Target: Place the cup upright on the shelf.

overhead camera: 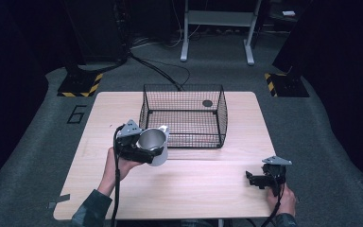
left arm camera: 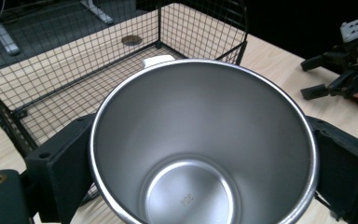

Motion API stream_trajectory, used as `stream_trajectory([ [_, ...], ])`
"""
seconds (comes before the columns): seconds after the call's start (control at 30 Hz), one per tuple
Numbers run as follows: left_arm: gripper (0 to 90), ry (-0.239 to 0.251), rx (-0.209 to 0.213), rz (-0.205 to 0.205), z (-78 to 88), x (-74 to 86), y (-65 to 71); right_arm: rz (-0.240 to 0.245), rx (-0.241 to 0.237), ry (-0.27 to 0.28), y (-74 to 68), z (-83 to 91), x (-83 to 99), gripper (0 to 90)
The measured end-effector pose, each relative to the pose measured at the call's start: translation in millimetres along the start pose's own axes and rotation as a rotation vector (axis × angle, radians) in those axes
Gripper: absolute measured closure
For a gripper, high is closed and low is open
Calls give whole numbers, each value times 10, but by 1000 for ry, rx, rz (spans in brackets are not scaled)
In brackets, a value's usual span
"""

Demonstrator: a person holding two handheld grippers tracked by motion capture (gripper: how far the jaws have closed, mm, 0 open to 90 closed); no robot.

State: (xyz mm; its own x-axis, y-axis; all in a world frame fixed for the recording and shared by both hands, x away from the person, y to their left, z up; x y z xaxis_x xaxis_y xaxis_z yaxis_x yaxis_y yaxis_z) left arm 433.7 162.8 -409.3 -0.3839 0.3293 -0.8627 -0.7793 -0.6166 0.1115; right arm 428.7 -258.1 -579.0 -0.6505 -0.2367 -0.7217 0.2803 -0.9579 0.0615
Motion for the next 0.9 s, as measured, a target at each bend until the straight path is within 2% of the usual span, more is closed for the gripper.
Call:
stream_trajectory([
  [0.2,62,14,6,-22,28,-141,12,1,-1,-1,-1,0,0,0],
  [0.5,62,22,2,-41,-41,-339,-17,1,-1,0,-1,0,0,0],
  [0.9,62,35,-9,-41,-137,-548,-112,1,-1,0,-1,0,0,0],
])
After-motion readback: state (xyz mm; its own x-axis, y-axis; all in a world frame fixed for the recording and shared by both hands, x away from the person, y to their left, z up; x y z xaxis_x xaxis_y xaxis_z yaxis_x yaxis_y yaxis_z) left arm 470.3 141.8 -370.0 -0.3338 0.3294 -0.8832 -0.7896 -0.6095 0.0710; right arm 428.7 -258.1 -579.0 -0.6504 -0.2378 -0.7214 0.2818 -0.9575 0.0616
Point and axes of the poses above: each handheld gripper's, and its own axes: z roughly backward along the jaws, x roughly out of its underside, y roughly to its right, the point moved 7 cm from there along -z, roughly forward along the jaws, and after that the axes turned 5 degrees about x, right-handed, at the moved point
